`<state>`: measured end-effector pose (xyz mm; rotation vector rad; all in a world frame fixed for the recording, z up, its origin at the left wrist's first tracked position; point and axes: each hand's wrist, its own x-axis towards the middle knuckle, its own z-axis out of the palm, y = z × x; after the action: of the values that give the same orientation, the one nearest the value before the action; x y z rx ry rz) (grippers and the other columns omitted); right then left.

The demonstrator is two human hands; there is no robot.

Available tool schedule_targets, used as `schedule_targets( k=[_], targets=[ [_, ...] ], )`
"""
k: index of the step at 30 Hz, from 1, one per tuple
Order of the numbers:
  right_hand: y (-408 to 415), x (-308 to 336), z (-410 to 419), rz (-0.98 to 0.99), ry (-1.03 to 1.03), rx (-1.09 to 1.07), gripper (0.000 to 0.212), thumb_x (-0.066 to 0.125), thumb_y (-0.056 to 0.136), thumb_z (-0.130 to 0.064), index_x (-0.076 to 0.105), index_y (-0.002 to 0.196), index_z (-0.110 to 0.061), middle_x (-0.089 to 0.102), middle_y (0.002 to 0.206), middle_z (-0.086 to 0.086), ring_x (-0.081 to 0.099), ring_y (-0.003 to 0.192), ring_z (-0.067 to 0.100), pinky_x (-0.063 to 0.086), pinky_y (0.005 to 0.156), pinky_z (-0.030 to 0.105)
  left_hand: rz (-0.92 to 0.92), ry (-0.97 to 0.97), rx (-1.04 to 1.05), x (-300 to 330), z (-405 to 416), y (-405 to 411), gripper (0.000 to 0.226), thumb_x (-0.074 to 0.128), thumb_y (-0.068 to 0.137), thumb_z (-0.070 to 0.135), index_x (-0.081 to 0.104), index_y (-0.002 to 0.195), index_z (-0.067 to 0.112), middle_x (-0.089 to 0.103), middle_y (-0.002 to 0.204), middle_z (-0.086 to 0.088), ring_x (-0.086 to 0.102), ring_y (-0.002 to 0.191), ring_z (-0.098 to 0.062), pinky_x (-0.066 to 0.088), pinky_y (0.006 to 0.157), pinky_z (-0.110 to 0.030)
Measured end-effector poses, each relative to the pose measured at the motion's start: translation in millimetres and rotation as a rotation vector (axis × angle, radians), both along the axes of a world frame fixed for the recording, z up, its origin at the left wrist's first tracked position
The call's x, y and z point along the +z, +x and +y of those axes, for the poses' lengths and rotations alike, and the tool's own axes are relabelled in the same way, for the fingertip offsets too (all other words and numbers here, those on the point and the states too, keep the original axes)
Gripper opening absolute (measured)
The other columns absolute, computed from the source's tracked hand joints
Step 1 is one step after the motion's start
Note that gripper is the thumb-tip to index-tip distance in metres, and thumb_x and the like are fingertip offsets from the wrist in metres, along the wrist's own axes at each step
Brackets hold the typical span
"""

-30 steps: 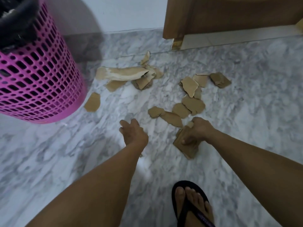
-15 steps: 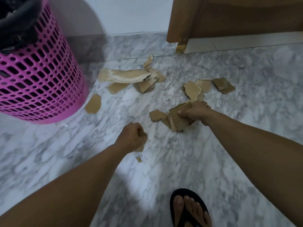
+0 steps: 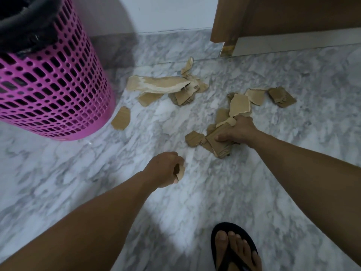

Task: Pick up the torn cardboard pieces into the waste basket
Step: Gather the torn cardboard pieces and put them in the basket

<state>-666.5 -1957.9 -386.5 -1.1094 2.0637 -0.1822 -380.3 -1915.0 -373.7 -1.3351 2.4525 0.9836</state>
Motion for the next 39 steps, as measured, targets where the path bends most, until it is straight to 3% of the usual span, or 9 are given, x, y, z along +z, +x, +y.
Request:
schedule_targets(
  k=[2, 6, 13, 17, 23, 26, 31, 35, 39],
  targets=[
    [5, 11, -1, -0.045, -0.031, -0.001, 0.154, 0.082, 0.002, -0.074, 0.050, 0.137, -0.005, 0.050, 0.139, 0.018, 0.054, 0.121, 0.035, 0.055, 0.091, 0.046, -0.005, 0.002, 0.004, -2, 0, -2, 0.023, 0.075, 0.069, 0.004, 0.066, 0.086, 0.017, 0.061, 0.095, 0.001, 0.057, 0.092, -0.017, 0.047, 0.071, -0.030],
    [17, 26, 0, -0.067, -0.017, -0.076, 0.112, 0.095, 0.055, -0.033, 0.036, 0.145, -0.002, 0.045, 0.142, 0.016, 0.050, 0.124, 0.037, 0.051, 0.096, 0.048, 0.065, -0.024, 0.128, -7, -2, -4, 0.018, 0.067, 0.071, 0.000, 0.065, 0.076, 0.017, 0.065, 0.087, 0.002, 0.061, 0.085, -0.016, 0.046, 0.065, -0.026],
    [1, 32, -11, -0.256, -0.005, -0.104, 0.100, 0.092, 0.062, -0.016, 0.037, 0.144, -0.004, 0.050, 0.136, 0.012, 0.056, 0.109, 0.031, 0.051, 0.068, 0.033, 0.200, 0.000, 0.375, 0, -41, -29, 0.027, 0.066, 0.073, -0.001, 0.058, 0.080, 0.025, 0.063, 0.088, 0.005, 0.060, 0.085, -0.017, 0.050, 0.067, -0.030],
    [-22, 44, -21, -0.262, -0.049, -0.165, 0.097, 0.089, 0.068, -0.014, 0.034, 0.147, -0.002, 0.047, 0.138, 0.012, 0.060, 0.088, 0.026, 0.058, 0.070, 0.042, 0.286, -0.048, 0.406, -3, -58, -60, 0.010, 0.064, 0.080, 0.009, 0.062, 0.087, 0.016, 0.064, 0.097, -0.001, 0.059, 0.092, -0.019, 0.052, 0.078, -0.035],
    [-54, 43, -44, -0.229, -0.075, -0.115, 0.048, 0.089, 0.067, -0.012, 0.065, 0.107, -0.006, 0.068, 0.109, 0.017, 0.067, 0.083, 0.030, 0.053, 0.054, 0.033, 0.280, -0.065, 0.384, -14, -85, -84, 0.017, 0.058, 0.076, 0.008, 0.055, 0.072, 0.024, 0.065, 0.095, -0.008, 0.062, 0.093, -0.023, 0.054, 0.078, -0.037],
    [-57, 40, -61, -0.148, -0.063, 0.029, 0.056, 0.090, 0.067, -0.014, 0.060, 0.113, -0.005, 0.065, 0.111, 0.016, 0.065, 0.086, 0.029, 0.053, 0.058, 0.035, 0.272, -0.095, 0.389, -11, -110, -77, 0.024, 0.056, 0.077, 0.008, 0.054, 0.066, 0.029, 0.066, 0.097, -0.012, 0.063, 0.095, -0.027, 0.054, 0.082, -0.041],
    [-53, 37, -85, 0.077, -0.033, 0.359, 0.092, 0.091, 0.064, -0.032, 0.044, 0.141, -0.014, 0.031, 0.150, 0.011, 0.036, 0.138, 0.031, 0.040, 0.107, 0.038, 0.168, -0.133, 0.410, -10, -147, -62, 0.013, 0.056, 0.080, 0.013, 0.059, 0.067, 0.015, 0.066, 0.093, -0.018, 0.065, 0.093, -0.030, 0.055, 0.076, -0.040],
    [-47, 31, -92, 0.093, -0.026, 0.507, 0.084, 0.093, 0.054, -0.038, 0.051, 0.124, -0.022, 0.042, 0.131, 0.004, 0.051, 0.117, 0.028, 0.049, 0.096, 0.044, 0.128, -0.167, 0.388, -5, -163, -61, 0.012, 0.059, 0.079, 0.005, 0.065, 0.078, 0.015, 0.066, 0.098, -0.010, 0.063, 0.092, -0.027, 0.053, 0.074, -0.035],
    [-48, 29, -96, 0.080, -0.011, 0.556, 0.073, 0.091, 0.052, -0.040, 0.043, 0.105, -0.032, 0.044, 0.114, -0.004, 0.055, 0.102, 0.022, 0.052, 0.082, 0.041, 0.040, -0.228, 0.439, 9, -185, -67, 0.009, 0.050, 0.085, 0.020, 0.055, 0.080, 0.015, 0.060, 0.093, -0.008, 0.056, 0.083, -0.026, 0.044, 0.061, -0.032]
  ],
)
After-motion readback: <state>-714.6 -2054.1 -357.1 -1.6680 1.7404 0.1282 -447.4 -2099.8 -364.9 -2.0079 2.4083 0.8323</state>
